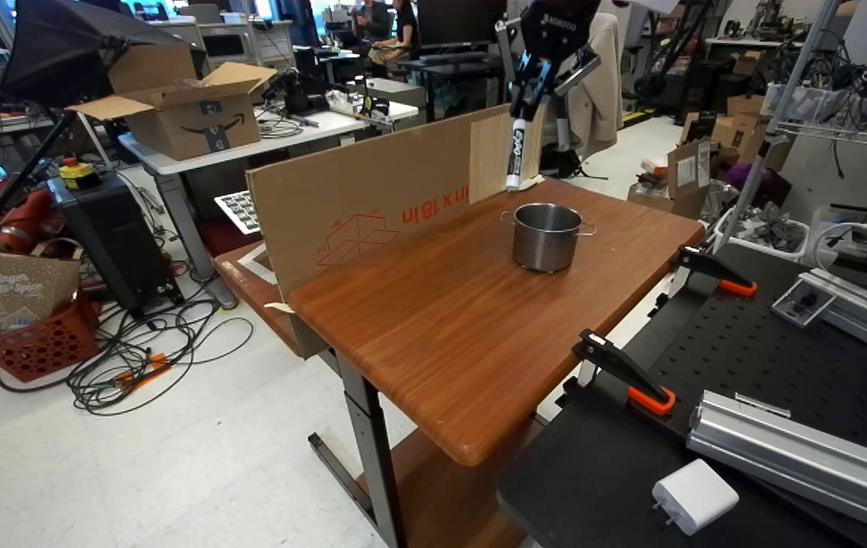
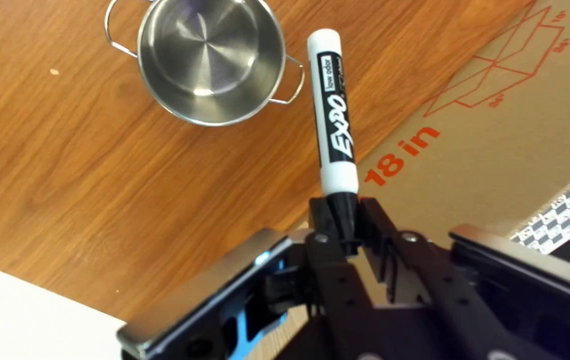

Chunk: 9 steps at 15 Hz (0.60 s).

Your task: Remove the marker from the pot and put it on the table

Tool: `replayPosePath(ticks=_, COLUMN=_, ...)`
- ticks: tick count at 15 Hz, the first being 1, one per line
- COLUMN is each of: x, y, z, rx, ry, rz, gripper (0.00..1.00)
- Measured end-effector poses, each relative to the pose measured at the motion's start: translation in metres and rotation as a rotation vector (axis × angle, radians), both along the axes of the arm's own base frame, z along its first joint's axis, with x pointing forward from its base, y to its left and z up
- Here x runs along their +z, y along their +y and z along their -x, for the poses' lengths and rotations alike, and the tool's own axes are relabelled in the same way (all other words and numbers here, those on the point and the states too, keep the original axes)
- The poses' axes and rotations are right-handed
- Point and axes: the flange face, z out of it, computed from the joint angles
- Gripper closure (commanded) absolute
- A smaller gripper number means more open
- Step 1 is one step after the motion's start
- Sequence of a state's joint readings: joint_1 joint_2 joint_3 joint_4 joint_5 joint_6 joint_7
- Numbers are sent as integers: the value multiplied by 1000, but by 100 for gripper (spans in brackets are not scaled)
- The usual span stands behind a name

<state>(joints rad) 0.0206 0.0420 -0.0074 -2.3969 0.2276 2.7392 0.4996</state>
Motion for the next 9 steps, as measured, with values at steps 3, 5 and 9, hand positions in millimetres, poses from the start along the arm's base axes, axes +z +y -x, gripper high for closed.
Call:
replayPosePath(ticks=3, x=11, y=31, z=5, rx=61, ry=-12, rz=-3, gripper=95)
replayPosePath(ticks=5, x=1, y=56, z=10, rx=110, ry=10, rz=-3, gripper=95)
replayPosePath(ticks=9, x=-37, y=94, z=18, rx=190, ry=83, rz=-1, gripper=95)
